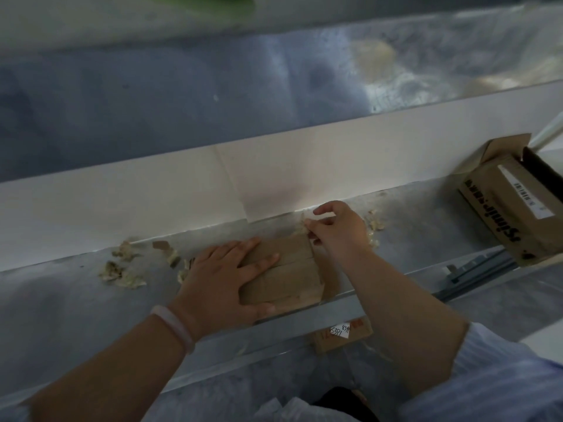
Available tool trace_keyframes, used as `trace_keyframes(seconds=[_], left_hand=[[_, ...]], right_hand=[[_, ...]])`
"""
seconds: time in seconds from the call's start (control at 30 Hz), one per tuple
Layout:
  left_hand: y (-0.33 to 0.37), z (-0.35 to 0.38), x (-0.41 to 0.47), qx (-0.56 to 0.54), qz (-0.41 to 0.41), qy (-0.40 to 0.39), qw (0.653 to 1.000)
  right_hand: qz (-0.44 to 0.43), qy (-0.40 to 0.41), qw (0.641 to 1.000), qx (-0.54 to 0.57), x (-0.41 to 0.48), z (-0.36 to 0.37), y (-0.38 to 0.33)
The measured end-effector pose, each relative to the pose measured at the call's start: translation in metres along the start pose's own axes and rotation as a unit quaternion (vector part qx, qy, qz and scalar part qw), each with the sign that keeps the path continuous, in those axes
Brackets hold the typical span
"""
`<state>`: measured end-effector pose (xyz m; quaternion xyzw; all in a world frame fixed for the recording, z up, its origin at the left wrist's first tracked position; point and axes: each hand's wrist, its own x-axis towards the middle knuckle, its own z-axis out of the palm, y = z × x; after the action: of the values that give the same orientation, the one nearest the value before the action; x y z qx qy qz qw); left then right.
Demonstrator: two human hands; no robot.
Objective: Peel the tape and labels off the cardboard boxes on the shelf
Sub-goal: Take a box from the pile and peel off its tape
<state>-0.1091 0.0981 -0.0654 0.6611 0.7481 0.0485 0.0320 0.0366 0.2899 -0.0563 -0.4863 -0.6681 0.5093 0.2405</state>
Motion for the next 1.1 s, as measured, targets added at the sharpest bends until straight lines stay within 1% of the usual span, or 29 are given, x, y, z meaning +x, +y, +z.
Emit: trace_keyframes(seconds=[0.03, 0.1, 0.13, 0.17, 0.27, 0.37, 0.4, 0.43, 0.5, 0.63, 0.73, 0.83, 0.9, 0.97, 1.1], left_hand=[[0.000, 0.000, 0.000, 0.000, -0.001, -0.001, 1.000], [0.001, 0.000, 0.000, -0.002, -0.003, 0.000, 1.000], [0.001, 0.000, -0.001, -0.003, -0.004, -0.001, 1.000], [0.001, -0.001, -0.001, -0.004, -0.004, -0.001, 1.000], [0.001, -0.001, -0.001, -0.003, -0.002, 0.001, 1.000], [0.002, -0.001, -0.001, 0.002, -0.003, 0.002, 1.000], [0.002, -0.001, -0.001, 0.002, -0.003, 0.001, 1.000], [0.002, -0.001, -0.001, 0.002, -0.002, 0.000, 1.000], [0.002, -0.002, -0.001, 0.002, 0.000, -0.005, 1.000], [0.002, -0.002, -0.001, 0.004, 0.005, -0.007, 1.000], [0.001, -0.001, -0.001, 0.005, 0.009, -0.008, 1.000], [0.001, -0.001, 0.000, 0.006, 0.010, -0.008, 1.000], [0.001, -0.001, 0.000, 0.011, 0.013, -0.006, 1.000], [0.002, -0.002, 0.000, 0.013, 0.014, -0.005, 1.000], [0.003, -0.003, 0.000, 0.015, 0.009, -0.003, 1.000]], right_hand=[[-0.009, -0.009, 0.999, -0.033, 0.003, 0.000, -0.001], [-0.033, -0.041, 0.989, -0.135, 0.007, -0.002, -0.005], [-0.039, -0.061, 0.983, -0.168, 0.008, -0.004, -0.006], [-0.036, -0.080, 0.981, -0.173, 0.007, -0.005, -0.006], [0.009, -0.142, 0.986, -0.083, 0.005, -0.012, 0.002], [0.047, -0.186, 0.981, 0.009, 0.003, -0.019, 0.007], [0.046, -0.198, 0.979, 0.018, 0.003, -0.020, 0.008], [0.032, -0.206, 0.978, -0.001, 0.005, -0.021, 0.008], [0.020, -0.212, 0.977, -0.032, 0.009, -0.020, 0.006], [0.093, -0.231, 0.968, 0.026, 0.017, -0.015, 0.001], [0.126, -0.240, 0.962, 0.024, 0.021, -0.010, -0.003], [0.140, -0.222, 0.965, 0.025, 0.022, -0.002, -0.004], [0.126, -0.190, 0.974, 0.008, 0.022, 0.004, -0.001], [0.090, -0.160, 0.983, -0.011, 0.024, 0.009, -0.001], [0.009, -0.147, 0.989, 0.015, 0.026, 0.012, -0.012]])
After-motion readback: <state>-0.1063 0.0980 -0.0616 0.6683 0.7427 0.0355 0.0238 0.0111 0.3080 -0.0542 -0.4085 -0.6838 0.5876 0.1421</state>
